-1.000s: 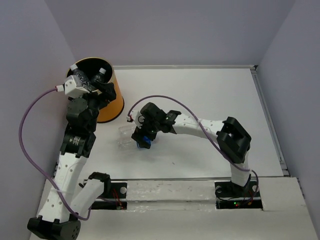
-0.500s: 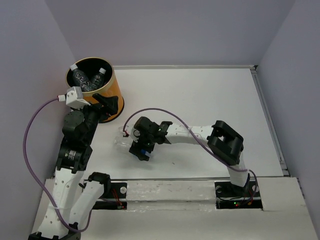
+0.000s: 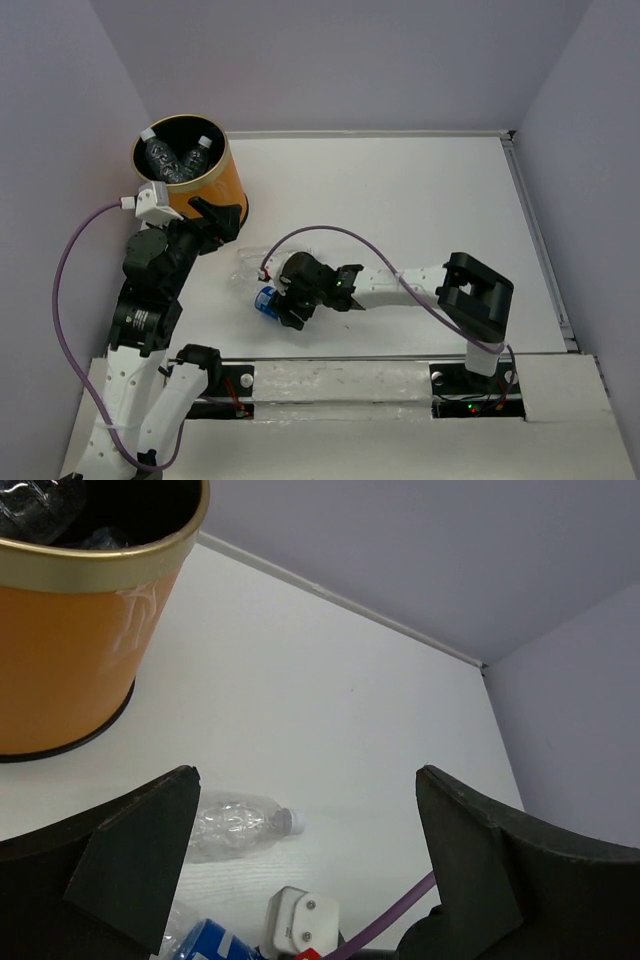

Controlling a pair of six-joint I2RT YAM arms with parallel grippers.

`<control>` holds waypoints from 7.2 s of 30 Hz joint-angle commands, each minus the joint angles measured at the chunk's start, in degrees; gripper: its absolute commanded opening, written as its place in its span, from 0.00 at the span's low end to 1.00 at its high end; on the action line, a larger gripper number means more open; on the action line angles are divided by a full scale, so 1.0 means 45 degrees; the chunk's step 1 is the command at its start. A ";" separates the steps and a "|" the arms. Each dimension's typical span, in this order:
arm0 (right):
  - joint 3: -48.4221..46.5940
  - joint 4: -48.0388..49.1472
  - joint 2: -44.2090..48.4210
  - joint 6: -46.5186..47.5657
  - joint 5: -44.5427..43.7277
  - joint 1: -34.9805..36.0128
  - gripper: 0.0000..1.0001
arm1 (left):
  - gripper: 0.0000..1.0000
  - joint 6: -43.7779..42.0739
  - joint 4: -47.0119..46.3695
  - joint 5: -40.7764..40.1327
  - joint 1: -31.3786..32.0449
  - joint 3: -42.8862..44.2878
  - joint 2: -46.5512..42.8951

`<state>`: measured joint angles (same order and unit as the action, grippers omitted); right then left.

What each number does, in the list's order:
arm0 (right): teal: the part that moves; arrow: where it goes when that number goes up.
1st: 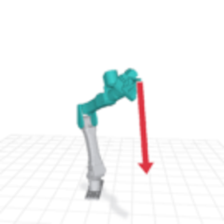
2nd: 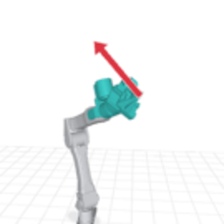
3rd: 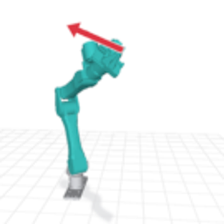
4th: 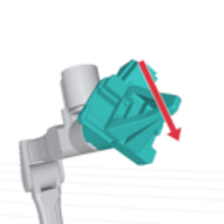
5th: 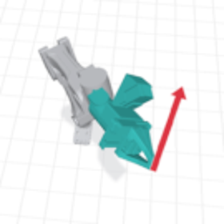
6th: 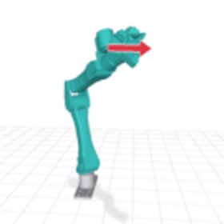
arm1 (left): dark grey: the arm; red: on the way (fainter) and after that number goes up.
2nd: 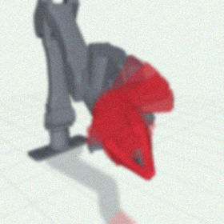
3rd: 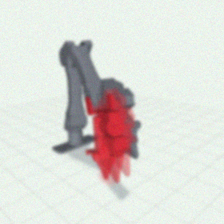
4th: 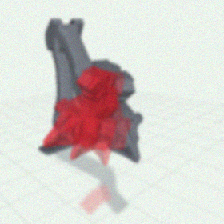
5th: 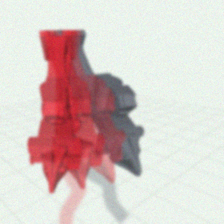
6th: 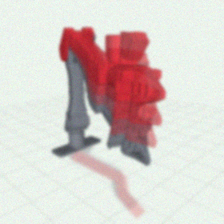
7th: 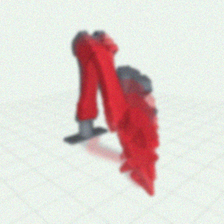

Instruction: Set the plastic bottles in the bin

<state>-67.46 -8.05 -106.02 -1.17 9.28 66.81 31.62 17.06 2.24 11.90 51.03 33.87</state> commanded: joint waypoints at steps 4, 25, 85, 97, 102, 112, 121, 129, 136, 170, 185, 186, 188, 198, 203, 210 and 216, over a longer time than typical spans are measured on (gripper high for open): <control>0.0908 0.2121 0.0705 -0.1342 -0.0812 0.0563 0.46 | 0.99 -0.0131 0.0953 0.0731 0.0031 0.0399 -0.0261; 0.4036 0.2473 0.8948 -0.2299 -0.4167 0.0916 0.31 | 0.99 0.0532 0.0840 0.5007 0.0051 0.0283 0.0618; -0.5944 -0.3854 -0.1731 0.4830 0.0967 -0.3693 1.00 | 0.54 -0.4135 -0.8419 -0.9366 -0.2547 0.6065 0.9505; -0.6727 -0.4519 -0.3549 0.5611 0.1061 -0.3693 1.00 | 0.99 -0.3003 -0.7875 -0.7843 -0.2528 0.5106 0.9273; -0.6416 -0.4247 -0.3687 0.5262 0.1824 -0.3693 0.91 | 0.99 -0.2203 -0.6451 -0.6441 -0.2178 0.5030 0.7383; -0.3097 -0.0536 -0.1092 0.3308 0.1358 -0.3693 0.18 | 0.99 -0.0269 -0.2407 -0.0911 -0.0400 0.1695 0.3414; 0.0439 0.2059 0.3107 0.0926 0.0886 -0.3693 0.15 | 0.99 0.1468 -0.1465 0.1866 0.0382 -0.1942 0.1186; 0.1553 0.3565 0.5042 -0.0950 0.1415 -0.3693 0.15 | 0.99 0.2036 -0.3416 0.2568 0.0753 -0.2706 0.2121; 0.1963 0.4229 0.5336 -0.1614 0.2429 -0.3693 0.15 | 0.99 0.3012 -0.6347 0.2843 0.1476 -0.3370 0.2922; 0.7061 0.4739 1.1235 -0.3725 0.1006 -0.3693 0.98 | 0.60 -0.1575 -0.3477 -0.7331 -0.3562 1.0382 0.9348; 0.7472 0.4817 1.1177 -0.3997 0.1220 -0.3693 0.98 | 0.81 -0.3413 -0.9044 -0.7413 -0.3485 0.3978 0.9856; 0.7491 0.4856 1.1177 -0.4017 0.1200 -0.3693 0.98 | 0.87 -0.3374 -0.9122 -0.7412 -0.3485 0.3761 0.9837; 0.7511 0.4915 1.1235 -0.4076 0.1200 -0.3693 0.98 | 0.98 -0.3296 -0.9260 -0.7198 -0.3485 0.3272 0.9721; 0.6966 0.4643 1.1429 -0.4193 0.0947 -0.3693 0.99 | 0.99 -0.2477 -0.7252 -0.6494 -0.3485 0.4303 0.8511; 0.6204 0.3705 1.1684 -0.3901 0.0693 -0.3693 1.00 | 0.99 -0.1753 -0.6116 -0.5655 -0.3485 0.5223 0.7399; 0.5422 0.2789 1.2328 -0.3803 0.0420 -0.3693 1.00 | 0.99 -0.1207 -0.4594 -0.5050 -0.3485 0.5068 0.6227; 0.3863 0.0914 1.3925 -0.3295 -0.1041 -0.3693 1.00 | 0.99 -0.0698 -0.4162 -0.3431 -0.3485 0.4697 0.3770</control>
<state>-43.24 0.45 -48.90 -18.13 10.55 49.93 26.35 -2.79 -19.25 -3.86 72.64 58.94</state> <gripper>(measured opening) 0.995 0.989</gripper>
